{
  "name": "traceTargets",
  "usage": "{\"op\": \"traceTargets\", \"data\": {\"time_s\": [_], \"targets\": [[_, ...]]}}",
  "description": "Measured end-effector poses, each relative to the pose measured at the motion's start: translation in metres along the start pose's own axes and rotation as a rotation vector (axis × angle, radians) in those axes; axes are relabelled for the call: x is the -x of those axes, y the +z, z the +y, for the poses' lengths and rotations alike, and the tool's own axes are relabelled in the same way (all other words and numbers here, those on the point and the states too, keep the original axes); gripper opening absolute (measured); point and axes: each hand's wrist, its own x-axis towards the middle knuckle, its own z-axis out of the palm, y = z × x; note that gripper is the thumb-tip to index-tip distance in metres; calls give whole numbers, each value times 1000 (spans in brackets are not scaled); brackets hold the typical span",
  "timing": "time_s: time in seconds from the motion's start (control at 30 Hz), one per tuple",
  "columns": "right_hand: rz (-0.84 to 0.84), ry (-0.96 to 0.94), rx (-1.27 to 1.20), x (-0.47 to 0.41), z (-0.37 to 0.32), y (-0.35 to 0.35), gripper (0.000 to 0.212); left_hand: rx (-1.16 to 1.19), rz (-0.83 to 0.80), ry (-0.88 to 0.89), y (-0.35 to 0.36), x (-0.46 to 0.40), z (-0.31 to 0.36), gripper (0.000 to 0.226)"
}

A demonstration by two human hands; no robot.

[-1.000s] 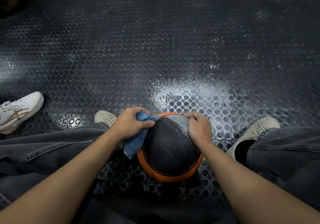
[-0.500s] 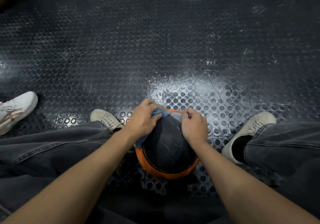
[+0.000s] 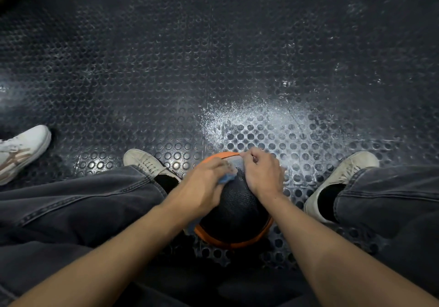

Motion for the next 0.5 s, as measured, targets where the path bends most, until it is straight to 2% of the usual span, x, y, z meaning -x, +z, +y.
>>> {"op": "traceTargets", "data": {"time_s": [0.1,0.13,0.27,0.3,0.4,0.5], "targets": [[-17,-24,21,3,-7,2,34,-26,72,-177,-5,-11,-23,22],[-1,-30,42,4,-10,3,32,-18,88,-183,-4,-11,-19,21],[1,-59,89,4,-14,4,29,-11,6,21,5,9,10,28],[-11,-68,69,4,-14,5,28,-32,17,-7,2,8,5,29],[-66,-91,-8,2,-12,12,23,-68,110,-245,-9,-10,-21,21],[-48,-77,-28,5,-10,15,21,-38,123,-264,-7,-8,-18,15]]}}
